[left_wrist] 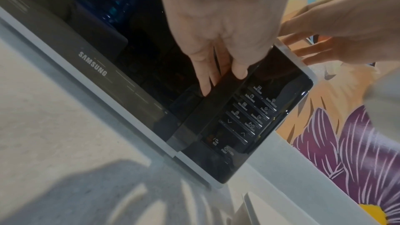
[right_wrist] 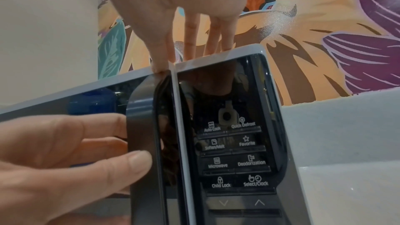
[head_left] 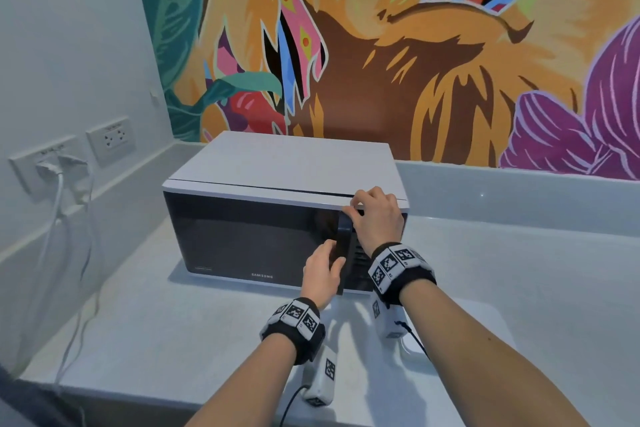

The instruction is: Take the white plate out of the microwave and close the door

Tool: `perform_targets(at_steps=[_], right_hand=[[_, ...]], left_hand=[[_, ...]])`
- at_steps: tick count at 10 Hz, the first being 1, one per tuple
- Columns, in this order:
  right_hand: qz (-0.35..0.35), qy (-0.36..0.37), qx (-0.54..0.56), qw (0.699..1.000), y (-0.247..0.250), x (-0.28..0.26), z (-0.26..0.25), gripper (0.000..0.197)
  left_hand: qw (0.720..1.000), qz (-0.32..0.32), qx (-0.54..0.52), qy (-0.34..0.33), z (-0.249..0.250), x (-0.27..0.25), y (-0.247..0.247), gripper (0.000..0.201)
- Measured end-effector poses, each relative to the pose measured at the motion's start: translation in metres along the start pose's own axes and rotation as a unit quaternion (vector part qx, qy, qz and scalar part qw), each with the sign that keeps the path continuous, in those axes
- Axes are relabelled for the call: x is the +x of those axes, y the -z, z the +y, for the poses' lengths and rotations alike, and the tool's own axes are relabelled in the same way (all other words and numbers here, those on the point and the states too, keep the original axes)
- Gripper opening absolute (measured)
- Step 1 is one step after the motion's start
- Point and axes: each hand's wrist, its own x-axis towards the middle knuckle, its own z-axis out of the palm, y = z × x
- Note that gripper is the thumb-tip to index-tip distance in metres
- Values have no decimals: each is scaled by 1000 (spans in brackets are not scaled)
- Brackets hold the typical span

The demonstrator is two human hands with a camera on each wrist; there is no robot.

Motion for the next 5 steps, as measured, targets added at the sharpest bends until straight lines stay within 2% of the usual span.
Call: perform_targets(at_steps=[3, 4, 5], right_hand=[[-11, -27, -18, 999, -1, 1, -9, 22], [-19, -38, 24, 999, 1, 1, -10, 25], [-27, -47, 161, 986, 8, -12, -2, 28]], left_hand=[[999, -9, 0, 32, 2, 5, -4, 36], [998, -22, -18, 52, 11, 9, 3, 39], [989, -93, -81, 85, 23, 2, 23, 51]])
